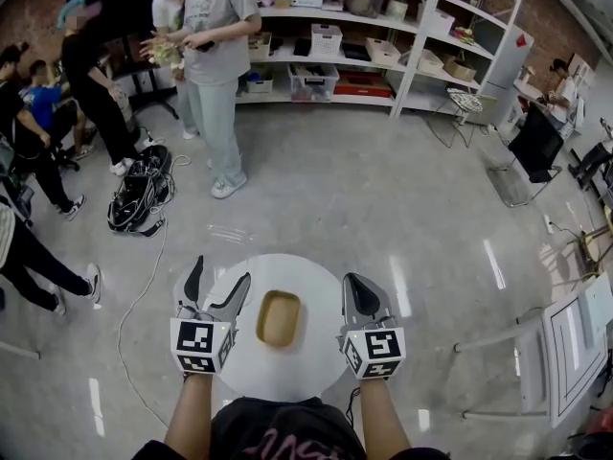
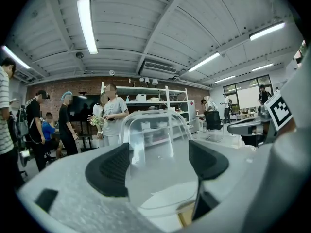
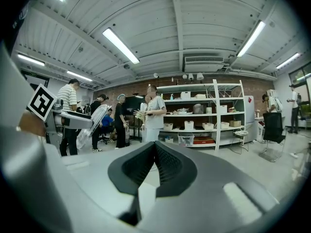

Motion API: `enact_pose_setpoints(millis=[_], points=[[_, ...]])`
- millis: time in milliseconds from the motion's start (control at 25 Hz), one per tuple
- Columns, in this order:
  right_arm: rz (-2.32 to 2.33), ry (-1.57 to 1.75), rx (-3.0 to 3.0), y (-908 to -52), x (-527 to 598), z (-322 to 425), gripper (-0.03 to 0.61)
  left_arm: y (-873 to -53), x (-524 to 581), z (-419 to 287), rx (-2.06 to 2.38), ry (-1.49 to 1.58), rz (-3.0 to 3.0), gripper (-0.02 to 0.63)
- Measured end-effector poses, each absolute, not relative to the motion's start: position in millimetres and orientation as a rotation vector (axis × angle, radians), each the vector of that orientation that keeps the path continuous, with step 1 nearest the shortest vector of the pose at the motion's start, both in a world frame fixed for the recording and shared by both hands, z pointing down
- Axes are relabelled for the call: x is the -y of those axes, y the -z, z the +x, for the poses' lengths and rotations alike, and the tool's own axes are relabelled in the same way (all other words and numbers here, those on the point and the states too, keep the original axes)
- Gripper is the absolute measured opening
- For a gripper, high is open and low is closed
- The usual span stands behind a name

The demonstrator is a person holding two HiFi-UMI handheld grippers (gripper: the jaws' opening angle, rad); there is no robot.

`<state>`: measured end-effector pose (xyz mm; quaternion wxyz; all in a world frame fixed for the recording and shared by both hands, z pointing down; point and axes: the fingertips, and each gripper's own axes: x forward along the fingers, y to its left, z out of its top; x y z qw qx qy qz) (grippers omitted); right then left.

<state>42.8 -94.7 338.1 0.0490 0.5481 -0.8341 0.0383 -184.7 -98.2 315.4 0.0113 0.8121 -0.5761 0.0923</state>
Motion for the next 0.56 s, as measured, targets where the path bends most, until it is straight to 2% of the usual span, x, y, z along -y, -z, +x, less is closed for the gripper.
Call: enact_pose_setpoints(millis=[560], points=[[1.674, -0.121, 2.541, -340.5, 96.1, 41.4, 0.008, -316.5, 99.3, -181.5, 1.788, -0.280, 2.532, 0.380]])
